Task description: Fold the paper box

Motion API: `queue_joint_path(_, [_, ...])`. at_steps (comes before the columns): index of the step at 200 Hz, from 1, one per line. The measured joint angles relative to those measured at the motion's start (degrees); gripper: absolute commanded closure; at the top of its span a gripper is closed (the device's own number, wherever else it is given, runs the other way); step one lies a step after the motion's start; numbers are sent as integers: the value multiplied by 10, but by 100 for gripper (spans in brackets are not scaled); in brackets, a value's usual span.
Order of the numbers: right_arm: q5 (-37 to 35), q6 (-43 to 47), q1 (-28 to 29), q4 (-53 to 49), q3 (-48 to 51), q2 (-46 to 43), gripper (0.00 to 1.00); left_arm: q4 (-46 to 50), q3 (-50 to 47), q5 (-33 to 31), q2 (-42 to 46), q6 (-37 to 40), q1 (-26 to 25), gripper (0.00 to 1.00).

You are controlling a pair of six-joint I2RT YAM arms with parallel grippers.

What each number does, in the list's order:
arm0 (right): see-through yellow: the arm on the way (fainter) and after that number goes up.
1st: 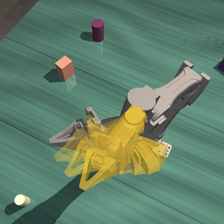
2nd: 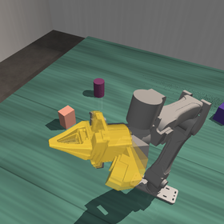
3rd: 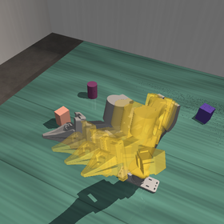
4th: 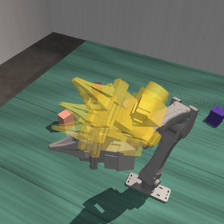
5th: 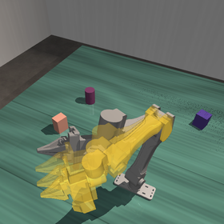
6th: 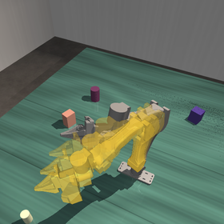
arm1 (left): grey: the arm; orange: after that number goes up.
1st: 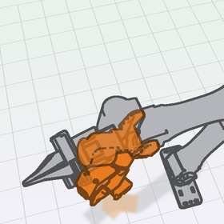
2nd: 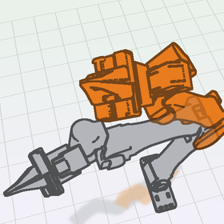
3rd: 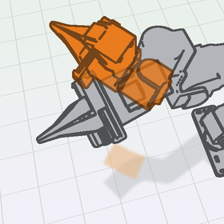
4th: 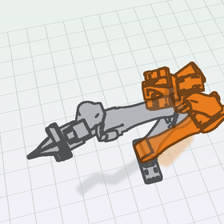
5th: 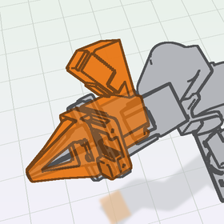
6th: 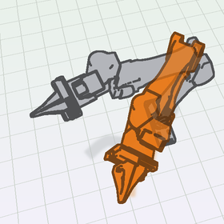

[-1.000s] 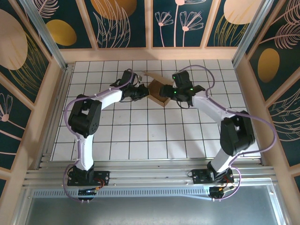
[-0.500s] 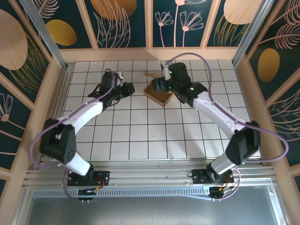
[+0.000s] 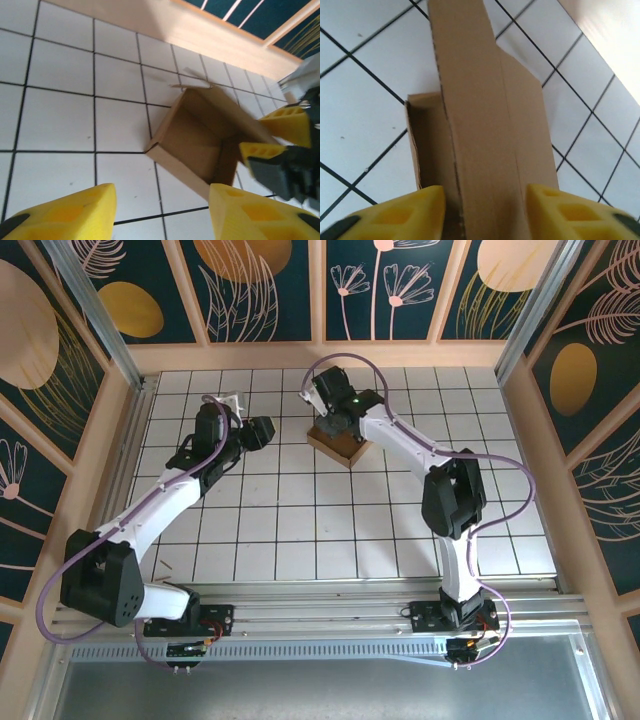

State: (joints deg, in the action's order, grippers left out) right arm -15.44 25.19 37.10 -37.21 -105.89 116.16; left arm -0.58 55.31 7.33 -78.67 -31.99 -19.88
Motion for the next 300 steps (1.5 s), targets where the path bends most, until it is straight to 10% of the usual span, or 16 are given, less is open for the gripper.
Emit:
queue_joint_path(49, [-18,74,-8,-19,-16,1,90,14,-7,-9,-8,8,20,44])
queue_joint_path(199, [125,213,-10,-53,-8,-64,98,46,25,15,-54,0,46,50])
queue_joint_path(252, [135,225,-6,-53,6,-65,99,14,49,110,-159,-39,50,82])
queue_joint_path(300, [143,228,-2,-53,11,-65,99,16,203,144,-298,-46,85,91])
